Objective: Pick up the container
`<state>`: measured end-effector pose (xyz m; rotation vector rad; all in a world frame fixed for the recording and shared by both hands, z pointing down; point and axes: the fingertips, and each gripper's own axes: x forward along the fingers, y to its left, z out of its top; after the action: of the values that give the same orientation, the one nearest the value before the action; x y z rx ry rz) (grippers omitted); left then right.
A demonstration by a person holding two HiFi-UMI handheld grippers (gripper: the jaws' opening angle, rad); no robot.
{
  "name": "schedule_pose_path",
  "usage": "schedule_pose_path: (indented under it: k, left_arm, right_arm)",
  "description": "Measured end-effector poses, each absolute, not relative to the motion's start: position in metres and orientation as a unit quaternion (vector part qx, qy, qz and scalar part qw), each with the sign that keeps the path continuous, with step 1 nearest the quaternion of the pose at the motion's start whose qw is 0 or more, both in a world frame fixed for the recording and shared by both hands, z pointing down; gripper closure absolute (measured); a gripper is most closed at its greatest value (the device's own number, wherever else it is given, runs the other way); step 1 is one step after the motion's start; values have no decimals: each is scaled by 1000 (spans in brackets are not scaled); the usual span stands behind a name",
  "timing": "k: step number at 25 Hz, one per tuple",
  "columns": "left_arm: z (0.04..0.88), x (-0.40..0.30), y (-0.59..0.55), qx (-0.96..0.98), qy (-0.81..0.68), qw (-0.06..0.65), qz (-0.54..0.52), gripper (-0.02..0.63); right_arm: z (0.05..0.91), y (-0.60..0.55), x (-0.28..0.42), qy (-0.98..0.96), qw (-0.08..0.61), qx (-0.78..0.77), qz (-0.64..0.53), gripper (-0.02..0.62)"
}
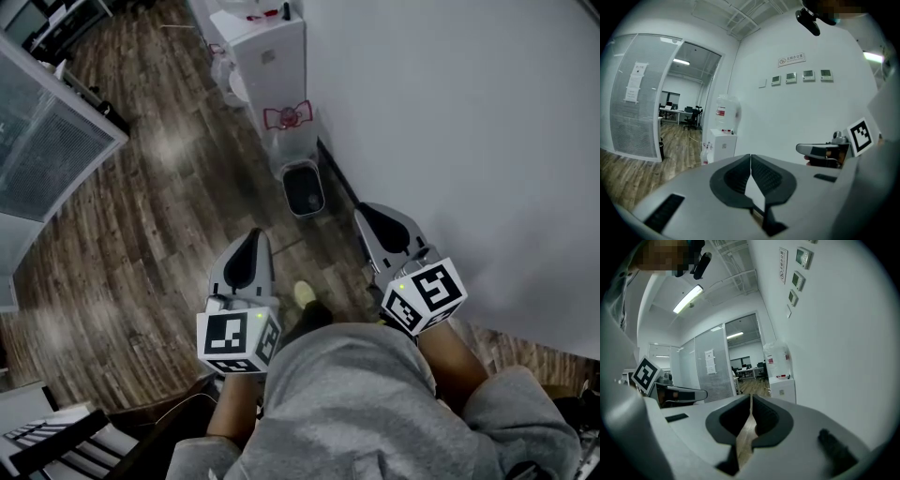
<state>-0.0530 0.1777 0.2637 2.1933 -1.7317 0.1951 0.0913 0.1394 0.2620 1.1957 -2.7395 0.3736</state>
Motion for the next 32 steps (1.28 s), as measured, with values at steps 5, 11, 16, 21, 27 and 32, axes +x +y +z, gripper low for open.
schedule_pose_path:
  k: [5,11,16,21,27,32]
  left_arm:
    - [269,-72,152,778,-602,167,71,591]
    - [270,-89,131,785,-593,167,70,591]
    - [274,-99,123,785,-594,164,73,591]
    - [270,-102,121,785,-590,177,58,591]
    - [274,-101,112,785,-588,188,57,591]
    - [277,-94,89,787,-585,185,67,591]
  right_arm:
    - [267,117,70,-906,63,400,121,565]
    - [268,102,53,-902,67,410,121,565]
    - [271,96,43,-903,72,407,115,565]
    - [272,93,40,-902,75,408,119,565]
    - [275,82,38,-903,80,405,114,565]
    - [279,57,48,-900,74,412,117,565]
